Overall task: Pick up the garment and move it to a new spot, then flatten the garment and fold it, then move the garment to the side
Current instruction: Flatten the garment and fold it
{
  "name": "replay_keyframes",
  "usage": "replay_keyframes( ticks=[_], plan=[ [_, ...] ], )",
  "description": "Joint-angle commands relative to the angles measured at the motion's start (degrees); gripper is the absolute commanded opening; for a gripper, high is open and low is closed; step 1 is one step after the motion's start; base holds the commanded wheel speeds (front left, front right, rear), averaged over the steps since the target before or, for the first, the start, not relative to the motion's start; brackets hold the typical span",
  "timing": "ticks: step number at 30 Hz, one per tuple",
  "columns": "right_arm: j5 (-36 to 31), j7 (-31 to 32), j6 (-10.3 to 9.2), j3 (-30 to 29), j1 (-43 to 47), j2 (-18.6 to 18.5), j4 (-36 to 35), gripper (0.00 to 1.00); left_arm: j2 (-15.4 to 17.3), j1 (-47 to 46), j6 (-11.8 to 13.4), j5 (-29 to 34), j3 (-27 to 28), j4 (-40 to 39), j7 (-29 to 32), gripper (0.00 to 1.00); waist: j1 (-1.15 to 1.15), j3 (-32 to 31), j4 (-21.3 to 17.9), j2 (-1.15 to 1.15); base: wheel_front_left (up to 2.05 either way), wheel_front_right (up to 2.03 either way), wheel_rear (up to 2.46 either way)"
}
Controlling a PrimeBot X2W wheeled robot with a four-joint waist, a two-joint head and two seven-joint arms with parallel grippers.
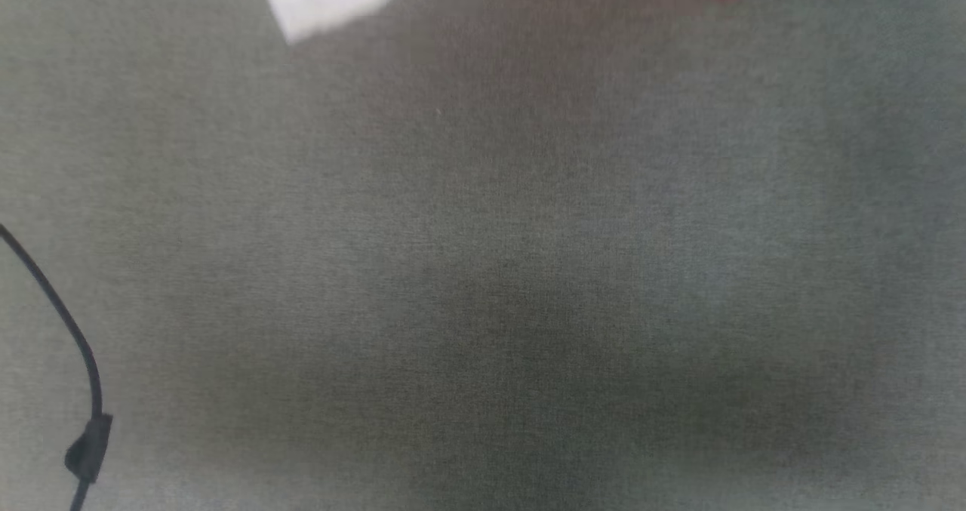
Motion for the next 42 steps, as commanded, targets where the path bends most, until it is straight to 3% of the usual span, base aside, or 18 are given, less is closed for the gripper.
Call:
replay_keyframes(
  ticks=[1, 3, 7, 10, 15, 20, 24, 26, 30, 35, 42],
  plan=[
    [-1.27, -1.09, -0.13, -0.65, -0.18, 0.26, 0.71, 0.00, 0.07, -1.01, 0.71, 0.66, 0.43, 0.56, -0.96, 0.00, 0.00, 2.26, -0.16, 0.00, 0.00, 0.00, 0.00],
    [-5.37, -4.21, -0.14, -3.54, -1.09, 1.20, 2.52, 0.00, -0.81, -2.31, 1.82, 1.15, 0.84, 2.13, -4.40, 0.00, 0.00, 3.14, 0.11, 0.00, 0.00, 0.00, 0.00],
    [-11.67, -7.25, -0.13, -5.92, -0.79, 3.22, 5.60, 0.00, -2.39, -2.05, 1.47, 2.31, 0.25, 3.26, -8.10, 0.00, 0.00, 3.72, 0.76, 0.00, 0.00, 0.00, 0.00],
    [-13.18, -7.16, -0.13, -5.43, 1.58, 4.33, 9.22, 0.00, -3.79, 2.66, -0.98, 1.28, -1.00, 4.79, -8.37, 0.00, 0.00, 3.01, 1.31, 0.00, 0.00, 0.00, 0.00],
    [-10.65, -6.28, -0.13, -1.55, 5.27, 5.20, 14.77, 0.00, -5.04, 10.14, -6.26, -2.16, -2.77, 7.04, -3.02, 0.00, 0.00, 0.47, 1.92, 0.00, 0.00, 0.00, 0.00],
    [-2.27, -3.60, -0.13, 5.31, 11.08, 6.80, 18.30, 0.00, -5.09, 19.70, -9.11, -6.76, -4.75, 5.92, 4.64, 0.00, 0.00, -3.16, 2.19, 0.00, 0.00, 0.00, 0.00],
    [7.87, 0.73, -0.13, 12.90, 17.91, 6.54, 15.79, 0.00, -3.17, 28.23, -9.94, -10.70, -7.17, 1.60, 12.04, 0.00, 0.00, -6.39, 2.23, 0.00, 0.00, 0.00, 0.00],
    [13.42, 3.87, -0.13, 17.16, 21.79, 4.89, 11.68, 0.00, -1.49, 31.94, -10.07, -12.51, -8.21, -1.78, 15.54, 0.00, 0.00, -7.99, 2.19, 0.00, 0.00, 0.00, 0.00],
    [25.19, 10.40, -0.12, 25.17, 30.62, -2.34, -0.66, 0.00, 3.00, 41.02, -10.03, -17.55, -8.98, -10.28, 21.48, 0.00, 0.00, -10.60, 2.14, 0.00, 0.00, 0.00, 0.00],
    [35.53, 15.71, -0.13, 29.76, 40.72, -13.36, -15.39, 0.00, 9.68, 52.95, -5.53, -22.30, -9.33, -24.26, 26.51, 0.00, 0.00, -13.41, 2.11, 0.00, 0.00, 0.00, 0.00],
    [43.33, 19.29, -0.13, 30.21, 53.20, -22.59, -27.82, 0.00, 19.69, 69.01, 4.12, -27.32, -10.10, -44.64, 29.58, 0.00, 0.00, -16.46, 2.26, 0.00, 0.00, 0.00, 0.00]
  ],
)
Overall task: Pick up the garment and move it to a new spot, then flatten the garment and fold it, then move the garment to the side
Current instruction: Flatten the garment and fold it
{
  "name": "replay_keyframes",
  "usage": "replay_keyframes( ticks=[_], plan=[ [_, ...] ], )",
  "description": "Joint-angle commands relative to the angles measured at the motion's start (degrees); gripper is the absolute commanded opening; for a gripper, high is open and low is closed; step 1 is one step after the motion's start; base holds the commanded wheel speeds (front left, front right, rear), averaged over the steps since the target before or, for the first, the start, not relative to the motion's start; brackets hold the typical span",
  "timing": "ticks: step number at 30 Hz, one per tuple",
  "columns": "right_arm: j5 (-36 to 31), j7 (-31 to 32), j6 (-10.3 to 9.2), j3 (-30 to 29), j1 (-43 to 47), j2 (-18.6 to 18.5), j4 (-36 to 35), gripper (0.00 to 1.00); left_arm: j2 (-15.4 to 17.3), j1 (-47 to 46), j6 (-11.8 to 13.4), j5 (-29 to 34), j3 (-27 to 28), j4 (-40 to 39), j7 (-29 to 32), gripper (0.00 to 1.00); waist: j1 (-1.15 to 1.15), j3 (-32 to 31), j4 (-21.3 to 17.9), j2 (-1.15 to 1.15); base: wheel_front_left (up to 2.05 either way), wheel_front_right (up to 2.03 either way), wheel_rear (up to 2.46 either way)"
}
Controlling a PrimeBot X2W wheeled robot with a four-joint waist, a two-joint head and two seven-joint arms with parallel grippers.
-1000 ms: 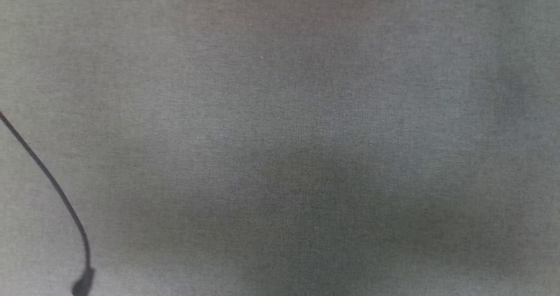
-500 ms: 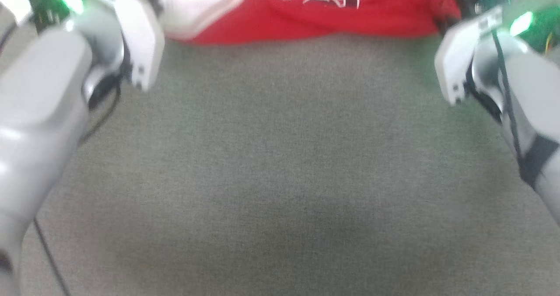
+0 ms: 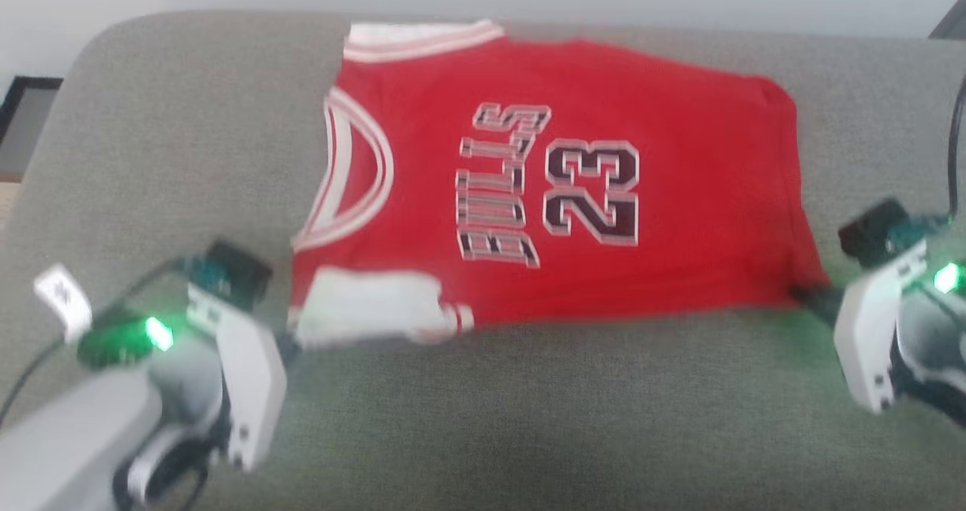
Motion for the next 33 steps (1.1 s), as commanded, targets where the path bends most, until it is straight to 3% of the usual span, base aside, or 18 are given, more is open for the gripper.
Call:
replay_keyframes(
  ticks=[1, 2, 6, 14, 21, 24, 28, 33],
  plan=[
    [1.66, 1.24, -0.13, -0.19, 3.56, -1.60, -2.61, 0.00, 2.13, 4.08, 2.42, -1.49, -0.18, -4.31, 0.35, 0.00, 0.00, -1.13, 0.16, 0.00, 0.00, 0.00, 0.00],
    [1.66, 1.24, -0.13, -0.19, 3.56, -1.60, -2.61, 0.00, 2.13, 4.08, 2.42, -1.49, -0.18, -4.31, 0.35, 0.00, 0.00, -1.13, 0.16, 0.00, 0.00, 0.00, 0.00],
    [4.25, 3.69, -0.13, -0.70, 9.08, -4.70, -7.57, 0.00, 5.87, 10.63, 6.59, -3.52, -0.85, -11.95, 0.41, 0.00, 0.00, -2.09, 0.30, 0.00, 0.00, 0.00, 0.00],
    [7.71, 7.94, -0.12, -2.87, 19.62, -9.21, -15.15, 0.00, 9.89, 20.43, 13.39, -8.14, -2.31, -20.08, 0.60, 0.00, 0.00, -3.22, 0.49, 0.00, 0.00, 0.00, 0.00],
    [6.32, 7.32, -0.13, -8.24, 23.43, -9.35, -17.28, 0.00, 12.99, 20.52, 15.96, -7.09, -0.89, -23.74, -0.86, 0.00, 0.00, -3.69, -0.04, 0.00, 0.00, 0.00, 0.00],
    [4.57, 7.77, -0.13, -10.87, 22.89, -8.54, -18.05, 0.00, 15.08, 18.07, 16.16, -4.60, 0.28, -25.00, -0.30, 0.00, 0.00, -3.68, -0.43, 0.00, 0.00, 0.00, 0.00],
    [1.61, 9.19, -0.13, -14.21, 20.65, -6.95, -18.80, 0.00, 16.76, 12.78, 14.63, -0.78, 1.93, -25.16, 0.96, 0.00, 0.00, -3.19, -0.99, 0.00, 0.00, 0.00, 0.00],
    [-2.44, 11.75, -0.13, -16.41, 17.11, -4.16, -18.63, 0.00, 14.84, 4.87, 9.94, 3.23, 2.95, -21.33, 2.91, 0.00, 0.00, -1.98, -1.59, 0.00, 0.00, 0.00, 0.00]
  ],
)
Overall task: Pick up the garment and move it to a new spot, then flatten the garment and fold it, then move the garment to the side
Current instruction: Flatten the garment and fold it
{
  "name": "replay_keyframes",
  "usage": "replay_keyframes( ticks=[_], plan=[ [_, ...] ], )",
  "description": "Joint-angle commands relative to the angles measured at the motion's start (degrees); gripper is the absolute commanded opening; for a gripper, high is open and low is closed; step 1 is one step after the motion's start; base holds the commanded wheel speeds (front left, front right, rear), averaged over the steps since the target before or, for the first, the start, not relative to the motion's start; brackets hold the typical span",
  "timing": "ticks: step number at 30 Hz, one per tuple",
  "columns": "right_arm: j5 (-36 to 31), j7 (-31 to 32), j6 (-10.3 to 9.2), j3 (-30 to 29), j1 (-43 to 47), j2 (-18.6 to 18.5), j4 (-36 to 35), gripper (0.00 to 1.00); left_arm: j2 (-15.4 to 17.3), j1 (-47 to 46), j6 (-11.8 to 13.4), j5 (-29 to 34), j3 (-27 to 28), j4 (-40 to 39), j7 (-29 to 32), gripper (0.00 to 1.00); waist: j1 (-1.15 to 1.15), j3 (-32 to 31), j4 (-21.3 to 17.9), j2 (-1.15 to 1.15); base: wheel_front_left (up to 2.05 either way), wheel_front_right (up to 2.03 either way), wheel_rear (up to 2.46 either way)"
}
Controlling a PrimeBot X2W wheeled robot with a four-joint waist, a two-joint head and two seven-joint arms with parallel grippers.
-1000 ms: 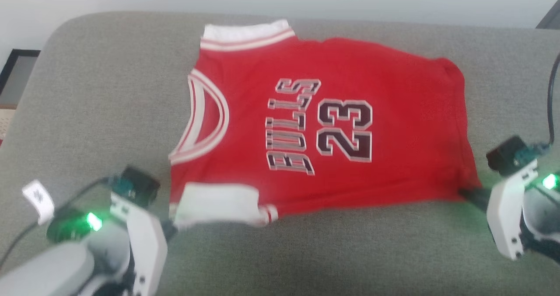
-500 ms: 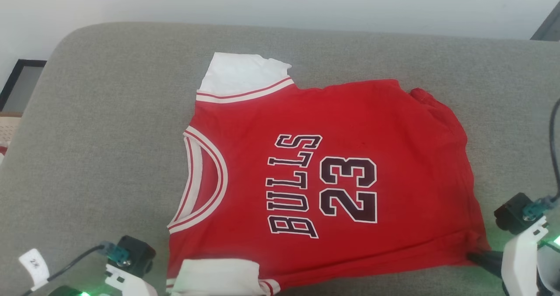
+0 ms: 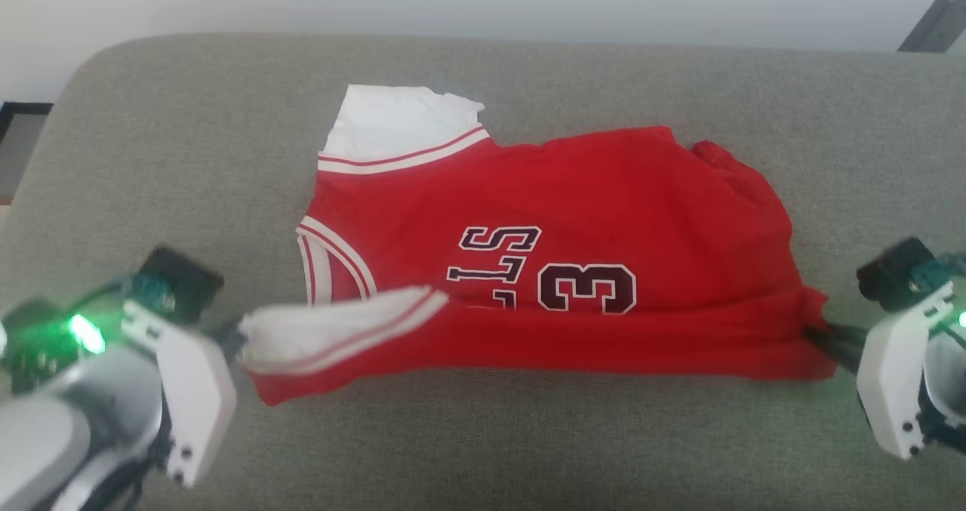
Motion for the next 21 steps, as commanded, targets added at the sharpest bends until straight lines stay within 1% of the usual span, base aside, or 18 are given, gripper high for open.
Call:
replay_keyframes(
  ticks=[1, 3, 6, 11, 12, 16, 21],
  plan=[
    [-1.85, 0.90, -0.13, -0.12, -1.60, 0.17, 0.56, 0.00, -1.09, -2.38, -1.40, 1.19, 0.38, 2.15, 0.21, 0.00, 0.00, 0.66, -0.32, 0.00, 0.00, 0.00, 0.00],
    [-3.15, 1.49, -0.13, 0.37, -3.51, 1.42, 1.38, 0.00, -3.02, -5.26, -4.14, 2.35, 0.30, 5.87, 0.38, 0.00, 0.00, 1.36, -0.53, 0.00, 0.00, 0.00, 0.00],
    [-4.16, 2.15, -0.13, 1.35, -6.61, 2.99, 3.02, 0.00, -6.73, -9.05, -8.15, 3.59, -0.54, 12.28, 0.86, 0.00, 0.00, 2.51, -0.88, 0.00, 0.00, 0.00, 0.00],
    [-5.78, 1.84, -0.13, 3.64, -11.73, 5.45, 7.28, 0.00, -13.13, -14.27, -14.07, 4.36, -2.38, 23.33, 1.32, 0.00, 0.00, 4.46, -1.34, 0.00, 0.00, 0.00, 0.00],
    [-5.78, 1.84, -0.13, 3.64, -11.73, 5.45, 7.28, 0.00, -13.13, -14.27, -14.07, 4.36, -2.38, 23.33, 1.32, 0.00, 0.00, 4.46, -1.34, 0.00, 0.00, 0.00, 0.00],
    [-6.71, 1.38, -0.13, 5.69, -15.03, 7.14, 10.83, 0.00, -17.86, -17.27, -18.07, 4.62, -3.55, 31.61, 0.63, 0.00, 0.00, 5.73, -1.66, 0.00, 0.00, 0.00, 0.00],
    [-6.17, 0.83, -0.13, 8.55, -18.07, 8.43, 14.04, 0.00, -22.00, -19.80, -21.05, 4.08, -4.86, 40.46, 0.55, 0.00, 0.00, 6.72, -2.02, 0.00, 0.00, 0.00, 0.00]
  ],
)
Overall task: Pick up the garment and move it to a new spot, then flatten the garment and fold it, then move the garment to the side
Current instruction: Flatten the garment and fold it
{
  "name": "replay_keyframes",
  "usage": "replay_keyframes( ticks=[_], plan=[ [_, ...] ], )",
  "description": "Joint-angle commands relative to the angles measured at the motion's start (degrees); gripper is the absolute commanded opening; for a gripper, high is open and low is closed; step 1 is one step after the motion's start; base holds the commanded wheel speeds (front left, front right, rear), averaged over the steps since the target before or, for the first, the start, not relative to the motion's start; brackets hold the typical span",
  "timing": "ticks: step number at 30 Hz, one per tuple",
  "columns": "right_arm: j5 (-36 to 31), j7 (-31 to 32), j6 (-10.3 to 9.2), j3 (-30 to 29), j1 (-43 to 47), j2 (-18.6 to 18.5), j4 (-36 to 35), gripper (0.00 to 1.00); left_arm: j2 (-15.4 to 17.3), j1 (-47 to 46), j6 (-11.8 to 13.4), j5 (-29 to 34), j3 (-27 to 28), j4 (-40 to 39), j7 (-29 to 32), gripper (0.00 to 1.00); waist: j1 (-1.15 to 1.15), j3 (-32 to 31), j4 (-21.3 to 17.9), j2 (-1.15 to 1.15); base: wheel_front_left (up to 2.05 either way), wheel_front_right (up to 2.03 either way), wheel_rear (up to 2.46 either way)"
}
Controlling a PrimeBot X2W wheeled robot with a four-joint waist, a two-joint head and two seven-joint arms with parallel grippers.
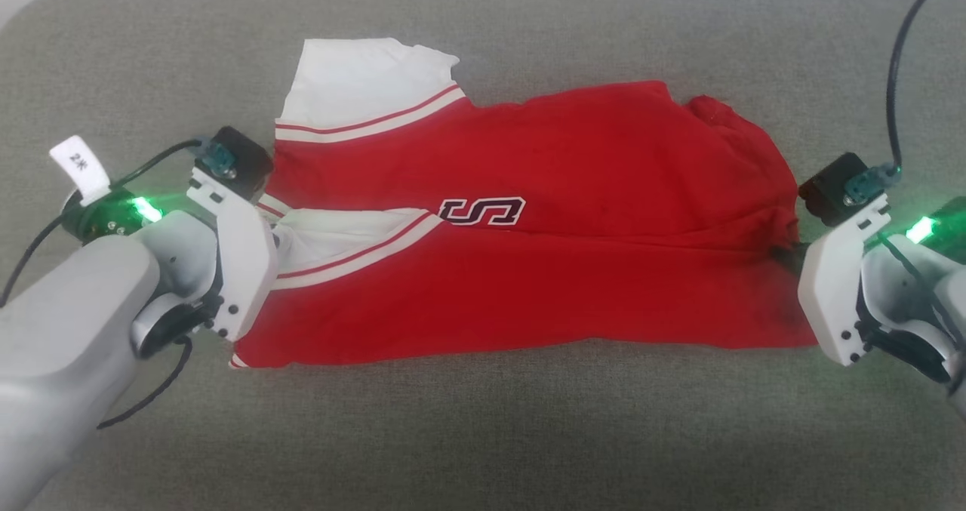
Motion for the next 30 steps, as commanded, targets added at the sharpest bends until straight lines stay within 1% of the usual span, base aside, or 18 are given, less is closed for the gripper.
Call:
replay_keyframes(
  ticks=[1, 5, 6, 7, 8, 11, 12, 13, 14, 15, 16, 17, 18, 22, 25, 30],
  plan=[
    [0.01, -0.30, -0.13, 0.39, -0.67, 0.16, 0.35, 0.00, -0.32, -0.84, -0.29, -0.26, -0.26, 0.82, -0.05, 0.00, 0.00, 0.16, -0.09, 0.00, 0.00, 0.00, 0.00],
    [0.92, -0.39, -0.13, 2.51, -2.57, 0.72, 2.34, 0.00, -2.80, -2.06, -1.18, -1.57, -1.22, 6.22, 0.98, 0.00, 0.00, 0.61, -0.29, 0.00, 0.00, 0.00, 0.00],
    [1.08, -0.49, -0.13, 2.90, -3.03, 0.87, 2.87, 0.00, -3.36, -2.24, -1.37, -2.12, -1.38, 7.38, 1.39, 0.02, 0.00, 0.67, -0.34, 0.00, 0.00, 0.00, 0.00],
    [1.35, -0.48, -0.13, 3.26, -3.40, 1.08, 3.36, 0.00, -3.85, -2.34, -1.49, -2.55, -1.52, 8.33, 1.79, 0.06, 0.00, 0.67, -0.37, 0.00, 0.00, 0.00, 0.00],
    [1.58, -0.40, -0.13, 3.65, -3.84, 1.24, 3.80, 0.00, -4.21, -2.50, -1.56, -2.85, -1.69, 9.32, 2.35, 0.19, 0.00, 0.65, -0.42, 0.00, 0.00, 0.00, 0.00],
    [2.04, -0.29, -0.13, 4.27, -5.18, 1.46, 4.73, 0.00, -5.34, -3.38, -1.72, -5.11, -1.24, 11.49, 3.73, 0.42, 0.00, 0.41, -0.38, 0.00, 0.00, 0.00, 0.00],
    [2.11, -0.27, -0.13, 4.47, -5.42, 1.48, 4.94, 0.07, -5.55, -3.74, -1.79, -5.63, -1.22, 12.01, 4.32, 0.50, 0.00, 0.20, -0.33, 0.00, 0.00, 0.00, 0.00],
    [2.18, -0.25, -0.13, 4.68, -5.68, 1.41, 5.07, 0.18, -5.60, -4.24, -1.85, -5.67, -1.31, 12.22, 4.86, 0.77, 0.00, -0.05, -0.27, 0.00, 0.00, 0.00, 0.00],
    [2.24, -0.58, -0.13, 4.68, -6.00, 1.35, 5.12, 0.31, -5.68, -4.70, -1.90, -6.08, -1.11, 12.44, 5.09, 0.95, 0.00, -0.31, -0.22, 0.00, 0.00, 0.00, 0.00],
    [2.27, -1.09, -0.13, 4.64, -6.26, 1.35, 5.00, 0.46, -5.70, -5.04, -1.91, -6.49, -0.86, 12.60, 5.44, 1.00, 0.00, -0.55, -0.19, 0.00, 0.00, 0.00, 0.00],
    [2.37, -1.31, -0.13, 4.37, -6.35, 1.34, 5.19, 0.71, -5.60, -5.39, -1.93, -6.53, -0.84, 12.77, 5.61, 1.00, 0.00, -0.86, -0.15, 0.00, 0.00, 0.00, 0.00],
    [2.18, -1.71, -0.13, 4.24, -6.43, 1.28, 5.11, 0.83, -5.47, -5.65, -1.94, -6.80, -0.65, 12.82, 5.89, 1.00, 0.00, -1.17, -0.11, 0.00, 0.00, 0.00, 0.00],
    [2.06, -2.25, -0.13, 3.92, -6.49, 1.28, 4.99, 1.00, -5.39, -5.81, -1.94, -7.18, -0.47, 12.68, 6.08, 1.00, 0.00, -1.53, -0.06, 0.00, 0.00, 0.00, 0.00],
    [0.77, -4.81, -0.12, 1.88, -5.44, 0.97, 4.22, 1.00, -4.36, -6.25, -0.84, -7.96, 0.01, 11.03, 7.64, 1.00, 0.00, -2.91, 0.18, 0.00, 0.00, 0.00, 0.00],
    [-0.99, -7.64, -0.12, -1.19, -3.56, 1.39, 3.50, 1.00, -3.19, -5.40, 0.85, -8.57, 0.24, 8.47, 8.73, 1.00, 0.00, -3.89, 0.22, 0.00, 0.00, 0.00, 0.00],
    [-6.30, -13.49, -0.12, -10.25, 0.66, 3.61, 2.60, 1.00, -0.59, -2.61, 4.32, -10.46, 0.59, 1.55, 12.24, 1.00, 0.00, -5.01, 0.09, 0.00, 0.00, 0.00, 0.00]
  ],
)
